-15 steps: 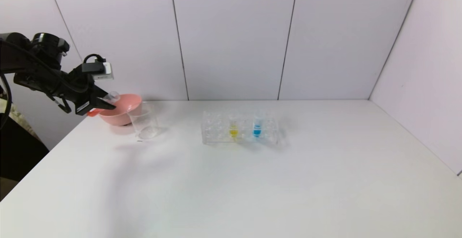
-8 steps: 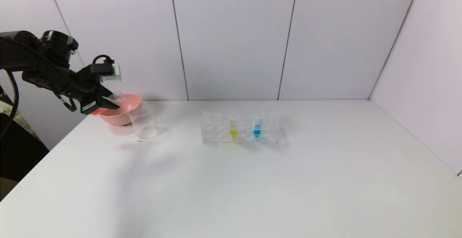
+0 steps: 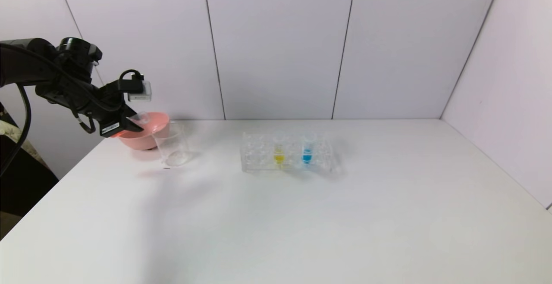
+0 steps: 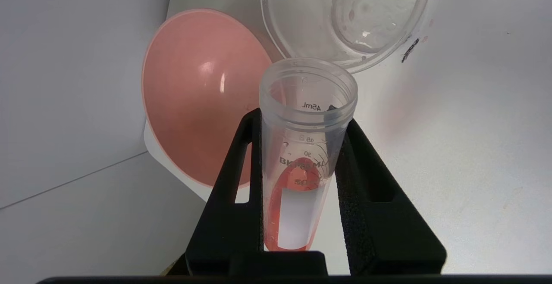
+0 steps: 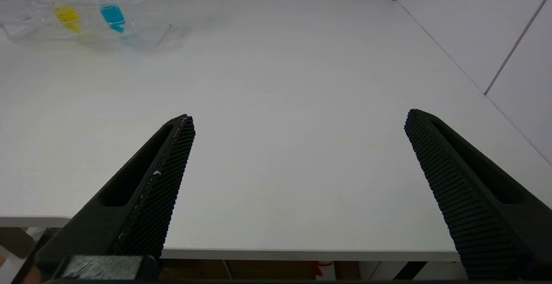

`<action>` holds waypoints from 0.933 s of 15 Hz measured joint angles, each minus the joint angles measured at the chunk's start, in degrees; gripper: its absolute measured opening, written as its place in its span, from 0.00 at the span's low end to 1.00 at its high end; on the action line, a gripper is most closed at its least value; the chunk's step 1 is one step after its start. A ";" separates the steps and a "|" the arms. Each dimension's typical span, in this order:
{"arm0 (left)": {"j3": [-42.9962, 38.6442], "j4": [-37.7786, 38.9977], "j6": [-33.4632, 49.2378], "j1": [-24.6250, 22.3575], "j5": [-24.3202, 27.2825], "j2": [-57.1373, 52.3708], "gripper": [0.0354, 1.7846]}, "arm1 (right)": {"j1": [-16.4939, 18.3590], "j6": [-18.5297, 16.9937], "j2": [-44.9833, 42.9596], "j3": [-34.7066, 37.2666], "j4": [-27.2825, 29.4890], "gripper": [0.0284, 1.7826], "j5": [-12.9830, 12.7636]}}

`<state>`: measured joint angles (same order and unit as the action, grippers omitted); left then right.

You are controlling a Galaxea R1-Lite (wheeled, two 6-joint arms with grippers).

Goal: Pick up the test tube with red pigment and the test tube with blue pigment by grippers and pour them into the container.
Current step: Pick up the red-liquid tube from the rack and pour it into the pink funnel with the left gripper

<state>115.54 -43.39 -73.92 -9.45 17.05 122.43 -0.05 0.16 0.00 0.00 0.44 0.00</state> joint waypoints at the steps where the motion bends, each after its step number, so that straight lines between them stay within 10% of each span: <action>1: 0.09 -0.02 -0.02 0.09 -0.74 0.00 0.27 | -0.02 -0.02 0.00 0.00 0.00 1.00 0.00; 14: 0.24 2.12 0.17 3.11 -10.78 0.72 0.27 | 0.00 0.00 0.00 0.00 0.00 1.00 0.00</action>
<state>115.79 -41.27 -73.75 -6.34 6.28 123.15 -0.05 0.16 0.00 0.00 0.44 0.00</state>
